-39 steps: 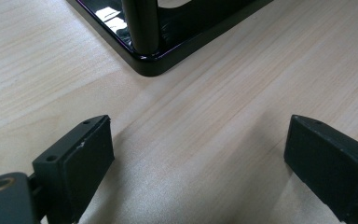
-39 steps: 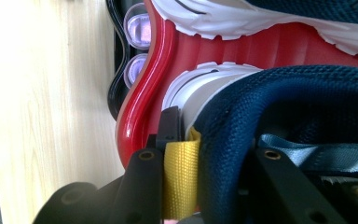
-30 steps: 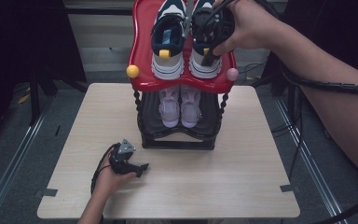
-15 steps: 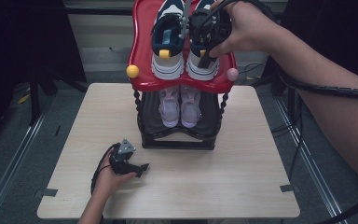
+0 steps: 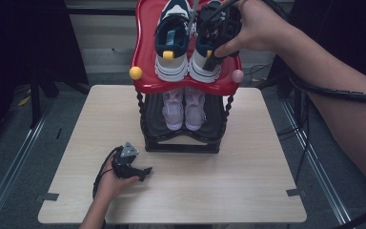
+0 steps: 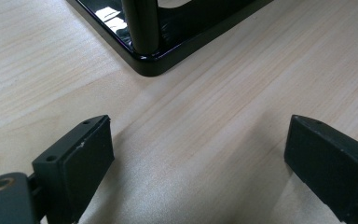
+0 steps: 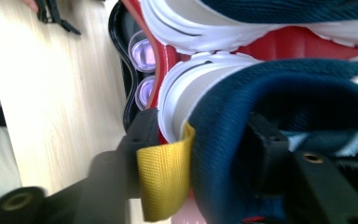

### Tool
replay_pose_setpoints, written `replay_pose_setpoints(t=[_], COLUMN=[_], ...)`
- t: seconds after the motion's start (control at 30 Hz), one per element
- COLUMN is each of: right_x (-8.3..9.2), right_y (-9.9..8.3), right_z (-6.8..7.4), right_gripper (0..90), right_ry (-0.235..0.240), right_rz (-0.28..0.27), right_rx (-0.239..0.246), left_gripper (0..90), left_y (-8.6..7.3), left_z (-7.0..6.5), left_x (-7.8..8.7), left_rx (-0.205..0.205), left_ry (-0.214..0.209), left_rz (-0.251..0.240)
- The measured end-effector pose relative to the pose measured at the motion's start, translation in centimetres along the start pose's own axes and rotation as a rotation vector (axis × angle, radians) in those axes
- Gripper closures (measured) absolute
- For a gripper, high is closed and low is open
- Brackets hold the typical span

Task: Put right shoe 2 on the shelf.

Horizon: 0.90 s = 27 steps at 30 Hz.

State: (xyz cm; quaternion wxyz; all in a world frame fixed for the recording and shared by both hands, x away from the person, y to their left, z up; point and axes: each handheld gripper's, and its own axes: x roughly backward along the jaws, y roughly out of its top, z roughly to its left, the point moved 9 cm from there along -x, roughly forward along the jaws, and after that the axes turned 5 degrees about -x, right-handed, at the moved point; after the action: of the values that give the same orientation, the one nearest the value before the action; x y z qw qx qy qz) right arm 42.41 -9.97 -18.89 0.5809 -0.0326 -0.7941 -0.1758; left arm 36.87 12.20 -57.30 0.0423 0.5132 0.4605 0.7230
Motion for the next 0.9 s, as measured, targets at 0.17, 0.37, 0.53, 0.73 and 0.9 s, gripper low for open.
replay_pose_setpoints(t=[0.17, 0.37, 0.53, 0.73, 0.9], right_x=[0.7, 1.6, 2.5, 3.1, 3.4], right_y=[-0.2, -0.7, -1.0, -1.9, -2.6], right_z=[-0.2, -0.4, -0.4, -0.5, -0.5], right_gripper=[42.9, 33.9, 27.8, 21.5, 16.9], right_ry=[0.01, 0.017, 0.027, 0.032, 0.059], right_rz=[-0.012, -0.002, 0.005, 0.05, 0.076], right_rx=[-0.059, -0.108, -0.123, -0.127, -0.13], left_gripper=[7.5, 7.5, 7.5, 7.5, 7.5], left_y=[0.0, 0.0, 0.0, 0.0, 0.0], left_z=[0.0, 0.0, 0.0, 0.0, 0.0], left_x=[0.0, 0.0, 0.0, 0.0, 0.0], left_rx=[0.006, 0.006, 0.007, 0.008, 0.006], left_ry=[0.001, 0.001, 0.001, 0.0, 0.001], left_rz=[-0.005, -0.004, -0.005, -0.004, -0.005])
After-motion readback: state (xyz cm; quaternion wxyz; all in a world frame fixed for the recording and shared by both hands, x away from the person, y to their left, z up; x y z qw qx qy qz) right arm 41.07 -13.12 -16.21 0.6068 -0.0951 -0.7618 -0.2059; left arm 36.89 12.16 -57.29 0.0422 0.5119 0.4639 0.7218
